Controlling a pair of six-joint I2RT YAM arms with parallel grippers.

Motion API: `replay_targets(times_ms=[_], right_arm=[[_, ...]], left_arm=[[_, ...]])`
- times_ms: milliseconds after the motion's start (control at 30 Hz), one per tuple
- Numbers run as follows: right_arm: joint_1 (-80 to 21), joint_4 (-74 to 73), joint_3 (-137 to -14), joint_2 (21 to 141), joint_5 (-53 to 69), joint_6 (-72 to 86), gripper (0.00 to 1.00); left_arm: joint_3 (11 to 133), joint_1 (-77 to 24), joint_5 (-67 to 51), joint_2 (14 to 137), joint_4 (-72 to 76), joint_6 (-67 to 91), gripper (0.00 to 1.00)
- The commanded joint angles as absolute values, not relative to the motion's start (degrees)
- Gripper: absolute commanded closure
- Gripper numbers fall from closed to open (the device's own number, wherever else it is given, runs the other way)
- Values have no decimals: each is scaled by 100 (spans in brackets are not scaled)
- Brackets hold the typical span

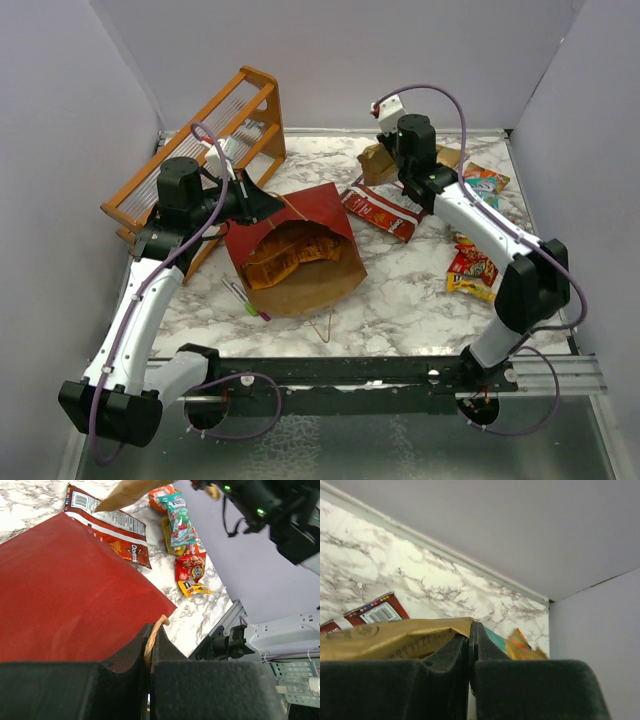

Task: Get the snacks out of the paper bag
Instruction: Place the snack at the center of the board.

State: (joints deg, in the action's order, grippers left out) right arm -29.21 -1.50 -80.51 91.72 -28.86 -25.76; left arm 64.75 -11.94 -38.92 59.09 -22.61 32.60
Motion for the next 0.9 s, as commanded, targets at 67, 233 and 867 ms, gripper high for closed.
replay_targets(times_ms=[67,233,867], right_arm=[[-2399,-291,-9165,10023,-2168,-2199,99],[-2111,-416,-9701,10586,-2149,-2378,99],[-2188,-1791,-9786,11687,-1047,-1153,99]], left_arm=[[6609,-1160,-3826,5735,-2376,3241,100],[6597,-1158,-3823,5706,-2423,3207,100],[6542,-1156,-3818,5762,-2478,3088,100]])
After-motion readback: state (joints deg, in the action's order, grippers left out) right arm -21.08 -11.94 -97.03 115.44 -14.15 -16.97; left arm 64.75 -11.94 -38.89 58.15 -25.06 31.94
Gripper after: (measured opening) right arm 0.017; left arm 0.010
